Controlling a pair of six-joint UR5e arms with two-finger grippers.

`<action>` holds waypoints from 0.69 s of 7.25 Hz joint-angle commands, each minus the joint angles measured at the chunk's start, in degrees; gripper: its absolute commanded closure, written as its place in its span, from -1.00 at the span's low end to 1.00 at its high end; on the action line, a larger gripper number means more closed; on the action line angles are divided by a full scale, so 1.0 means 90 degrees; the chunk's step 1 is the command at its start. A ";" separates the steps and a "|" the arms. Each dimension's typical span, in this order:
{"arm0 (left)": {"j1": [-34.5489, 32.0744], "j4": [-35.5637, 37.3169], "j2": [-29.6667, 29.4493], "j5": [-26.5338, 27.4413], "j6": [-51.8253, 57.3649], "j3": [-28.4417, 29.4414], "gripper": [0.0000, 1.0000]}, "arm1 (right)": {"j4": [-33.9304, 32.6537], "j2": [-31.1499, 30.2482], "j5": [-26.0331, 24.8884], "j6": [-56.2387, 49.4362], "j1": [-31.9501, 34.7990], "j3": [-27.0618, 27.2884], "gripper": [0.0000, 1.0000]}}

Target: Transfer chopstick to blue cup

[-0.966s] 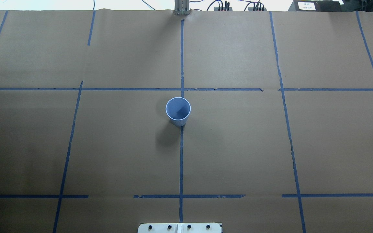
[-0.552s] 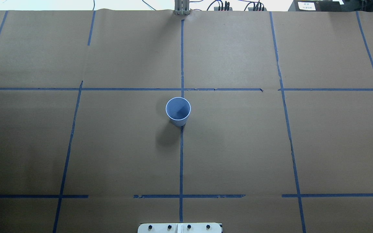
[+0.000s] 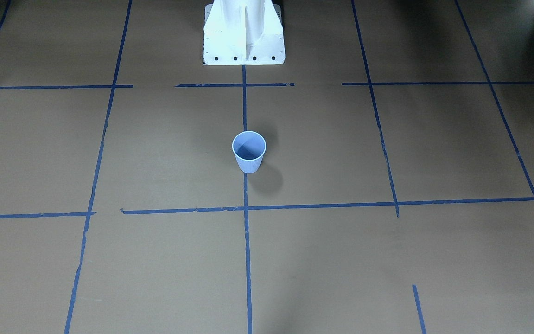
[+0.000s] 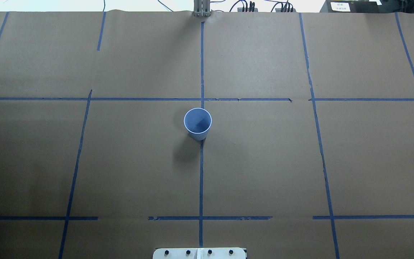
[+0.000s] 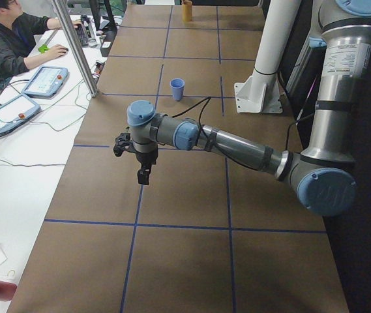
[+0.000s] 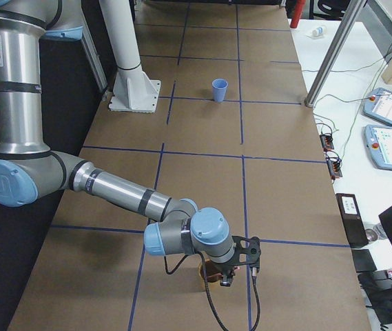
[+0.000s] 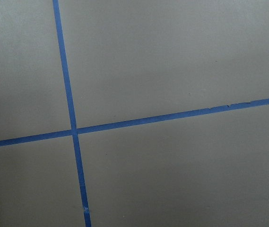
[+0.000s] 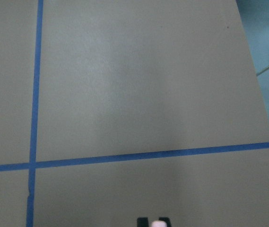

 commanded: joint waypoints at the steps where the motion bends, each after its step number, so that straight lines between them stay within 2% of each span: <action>1: 0.0000 0.0000 0.0000 0.0007 -0.0038 -0.0005 -1.00 | -0.0435 0.0020 0.0130 -0.0157 0.0441 0.0552 1.00; 2: 0.0000 0.0000 0.0000 0.0007 -0.0038 -0.0005 -1.00 | -0.1134 0.0050 0.0450 -0.0651 0.0588 0.0767 1.00; 4: 0.0010 0.0029 0.0000 -0.0003 -0.0048 0.0014 -1.00 | -0.3938 0.0506 0.0464 -0.2036 0.0842 0.1896 1.00; 5: 0.0010 0.0049 0.0000 -0.0022 -0.0048 0.0034 -1.00 | -0.5143 0.0905 0.0415 -0.2468 0.0882 0.2230 1.00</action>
